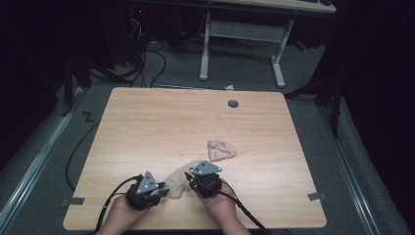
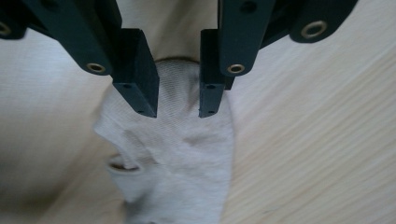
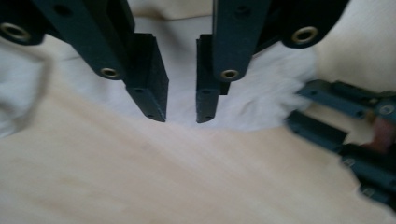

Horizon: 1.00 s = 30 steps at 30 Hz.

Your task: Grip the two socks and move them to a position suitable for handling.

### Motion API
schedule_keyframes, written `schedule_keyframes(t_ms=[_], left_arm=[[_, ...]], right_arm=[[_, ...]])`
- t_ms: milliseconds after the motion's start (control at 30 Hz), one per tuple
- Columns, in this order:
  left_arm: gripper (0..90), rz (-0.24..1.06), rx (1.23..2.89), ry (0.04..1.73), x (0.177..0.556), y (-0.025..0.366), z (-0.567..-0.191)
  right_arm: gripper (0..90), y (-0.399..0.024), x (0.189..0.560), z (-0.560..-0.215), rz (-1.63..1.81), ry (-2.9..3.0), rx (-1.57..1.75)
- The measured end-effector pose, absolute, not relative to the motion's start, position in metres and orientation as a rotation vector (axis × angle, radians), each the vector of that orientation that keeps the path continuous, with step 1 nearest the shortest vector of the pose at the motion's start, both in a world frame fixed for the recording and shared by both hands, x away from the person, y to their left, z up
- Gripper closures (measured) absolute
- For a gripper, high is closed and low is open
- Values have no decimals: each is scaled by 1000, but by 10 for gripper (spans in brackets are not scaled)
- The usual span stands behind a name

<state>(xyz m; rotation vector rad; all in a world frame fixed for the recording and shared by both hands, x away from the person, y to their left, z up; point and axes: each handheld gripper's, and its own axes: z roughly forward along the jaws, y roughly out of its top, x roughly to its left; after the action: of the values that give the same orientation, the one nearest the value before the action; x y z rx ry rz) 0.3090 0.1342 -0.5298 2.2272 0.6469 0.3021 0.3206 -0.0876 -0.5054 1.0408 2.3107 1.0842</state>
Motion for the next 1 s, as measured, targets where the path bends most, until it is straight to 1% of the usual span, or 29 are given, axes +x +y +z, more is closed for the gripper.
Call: schedule_keyframes(t_ms=[33, 67, 100, 133, 167, 233, 267, 300, 333, 367, 433, 467, 533, 567, 600, 667, 733, 767, 800, 833, 900, 1000], left_arm=[[687, 302, 2227, 647, 309, 134, -530], [687, 292, 2241, 599, 302, 126, -529], [689, 292, 2241, 599, 302, 126, -529], [690, 286, 2244, 580, 300, 123, -529], [691, 285, 2237, 551, 296, 119, -528], [696, 298, 2223, 548, 295, 119, -527], [716, 328, 2199, 566, 297, 122, -524], [730, 328, 2199, 566, 297, 122, -524], [742, 343, 2171, 605, 302, 125, -523], [761, 321, 2133, 643, 303, 124, -524], [774, 319, 2131, 649, 304, 124, -524], [795, 310, 2131, 643, 306, 120, -522], [808, 329, 2185, 586, 309, 115, -518], [822, 329, 2185, 586, 309, 115, -518], [839, 365, 2212, 538, 315, 109, -514], [874, 361, 2207, 539, 320, 105, -514], [885, 329, 2216, 539, 333, 97, -512], [899, 266, 2209, 534, 345, 86, -514], [899, 242, 2222, 532, 350, 80, -516], [899, 242, 2222, 532, 350, 80, -516], [899, 246, 2280, 515, 361, 64, -524], [900, 236, 2292, 512, 366, 60, -526]], right_arm=[[802, -88, 321, -505, 1084, 2311, 1041], [868, -84, 312, -513, 1070, 2358, 1037], [868, -84, 312, -513, 1070, 2358, 1037], [900, -83, 306, -520, 1047, 2384, 1046], [900, -84, 304, -523, 1034, 2387, 1055], [900, -84, 303, -525, 1014, 2395, 1060], [900, -87, 299, -529, 1031, 2398, 1073], [900, -87, 299, -529, 1031, 2398, 1073], [900, -87, 294, -529, 1039, 2419, 1055], [900, -85, 291, -529, 1046, 2433, 1046], [900, -83, 288, -529, 1058, 2444, 1031], [900, -81, 281, -529, 1087, 2476, 1002], [900, -78, 275, -529, 1098, 2497, 987], [900, -78, 273, -529, 1097, 2500, 974], [895, -78, 270, -528, 1092, 2494, 974], [895, -82, 267, -523, 1107, 2467, 980], [896, -84, 266, -521, 1108, 2464, 985], [899, -85, 264, -521, 1077, 2464, 967], [899, -86, 263, -522, 1063, 2468, 977], [899, -86, 263, -522, 1063, 2468, 977], [899, -90, 262, -527, 1061, 2469, 1015], [900, -94, 260, -528, 1059, 2466, 1003]])
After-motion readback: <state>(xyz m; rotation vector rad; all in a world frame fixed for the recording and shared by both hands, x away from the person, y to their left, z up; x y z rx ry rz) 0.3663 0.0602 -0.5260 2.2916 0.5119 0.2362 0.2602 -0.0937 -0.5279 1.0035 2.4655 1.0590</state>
